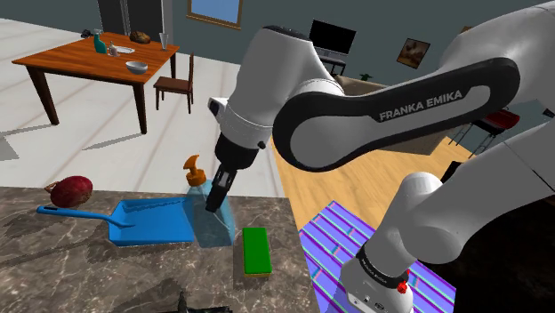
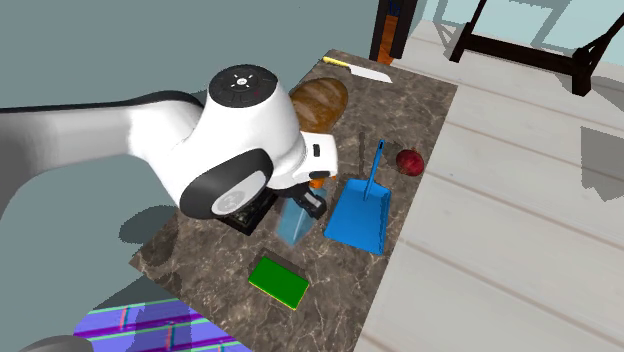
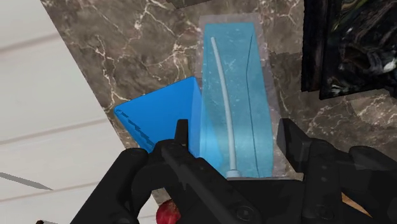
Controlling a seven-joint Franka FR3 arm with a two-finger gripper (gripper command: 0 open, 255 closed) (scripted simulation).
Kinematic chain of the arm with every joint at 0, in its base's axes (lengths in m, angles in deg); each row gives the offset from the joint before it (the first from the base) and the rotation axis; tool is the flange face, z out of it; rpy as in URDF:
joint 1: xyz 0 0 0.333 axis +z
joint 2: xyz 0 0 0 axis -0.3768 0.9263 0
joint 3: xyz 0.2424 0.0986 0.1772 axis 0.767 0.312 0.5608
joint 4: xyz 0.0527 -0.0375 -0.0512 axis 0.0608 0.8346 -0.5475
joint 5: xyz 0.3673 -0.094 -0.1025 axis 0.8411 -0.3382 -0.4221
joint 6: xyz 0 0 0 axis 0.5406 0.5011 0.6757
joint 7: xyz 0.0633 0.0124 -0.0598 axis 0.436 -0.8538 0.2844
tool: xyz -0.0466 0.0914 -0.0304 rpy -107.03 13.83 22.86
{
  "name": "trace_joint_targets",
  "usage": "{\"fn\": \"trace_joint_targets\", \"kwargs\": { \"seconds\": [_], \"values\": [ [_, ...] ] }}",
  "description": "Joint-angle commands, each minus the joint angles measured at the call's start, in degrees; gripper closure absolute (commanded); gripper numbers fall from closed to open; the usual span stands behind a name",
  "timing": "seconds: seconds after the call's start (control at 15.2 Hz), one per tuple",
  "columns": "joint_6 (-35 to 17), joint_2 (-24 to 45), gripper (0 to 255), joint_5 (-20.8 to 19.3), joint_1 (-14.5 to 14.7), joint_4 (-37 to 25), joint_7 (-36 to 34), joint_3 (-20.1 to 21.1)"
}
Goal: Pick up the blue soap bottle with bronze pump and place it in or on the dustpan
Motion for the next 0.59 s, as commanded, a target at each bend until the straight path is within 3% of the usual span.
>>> {"fn": "trace_joint_targets", "kwargs": {
  "seconds": [0.0, 0.53],
  "values": [
    [1.89, -0.8, 255, -0.04, 0.04, -1.11, -0.04, -0.31],
    [8.58, -2.96, 255, -0.43, -0.05, -5.68, -0.05, -1.54]
  ]
}}
